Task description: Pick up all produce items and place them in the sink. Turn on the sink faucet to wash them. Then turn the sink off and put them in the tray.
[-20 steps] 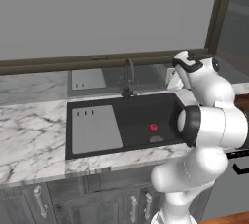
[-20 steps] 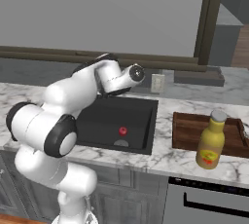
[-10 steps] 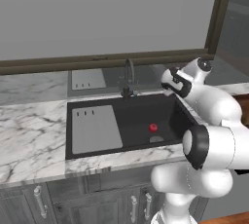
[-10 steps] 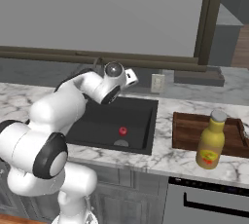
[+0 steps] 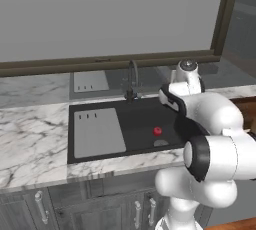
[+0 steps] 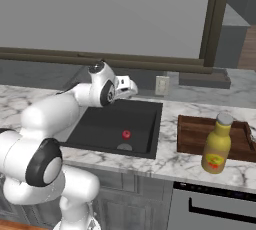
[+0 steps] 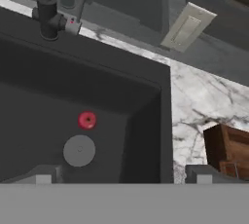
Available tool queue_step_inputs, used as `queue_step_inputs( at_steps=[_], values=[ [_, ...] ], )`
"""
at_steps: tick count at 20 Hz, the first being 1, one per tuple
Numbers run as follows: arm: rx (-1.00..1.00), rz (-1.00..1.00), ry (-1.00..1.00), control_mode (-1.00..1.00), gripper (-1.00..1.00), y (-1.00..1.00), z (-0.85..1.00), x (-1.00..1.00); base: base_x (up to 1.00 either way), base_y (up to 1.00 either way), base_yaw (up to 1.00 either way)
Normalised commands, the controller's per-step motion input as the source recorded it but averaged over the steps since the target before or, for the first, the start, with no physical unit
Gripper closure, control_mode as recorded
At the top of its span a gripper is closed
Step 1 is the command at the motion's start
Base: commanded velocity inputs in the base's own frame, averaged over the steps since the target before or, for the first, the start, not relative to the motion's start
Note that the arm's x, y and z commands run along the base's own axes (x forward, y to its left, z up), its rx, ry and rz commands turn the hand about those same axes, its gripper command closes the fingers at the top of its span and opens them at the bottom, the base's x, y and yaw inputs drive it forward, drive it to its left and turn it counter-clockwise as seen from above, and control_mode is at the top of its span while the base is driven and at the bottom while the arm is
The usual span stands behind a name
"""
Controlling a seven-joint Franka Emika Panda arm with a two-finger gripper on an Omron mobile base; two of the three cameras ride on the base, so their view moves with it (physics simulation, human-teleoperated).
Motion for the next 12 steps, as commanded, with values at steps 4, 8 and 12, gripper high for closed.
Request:
queue_step_inputs(
  at_steps=[4,8,12],
  values=[
    [0.06,-0.25,0.09,-1.0,-1.0,0.0,-0.08,-0.22,0.0,0.0,0.0],
    [0.11,-0.1,0.0,-1.0,-1.0,0.0,-0.01,-0.23,0.0,0.0,0.0],
    [0.12,-0.02,0.0,-1.0,-1.0,0.0,0.0,-0.16,0.0,0.0,0.0]
  ],
)
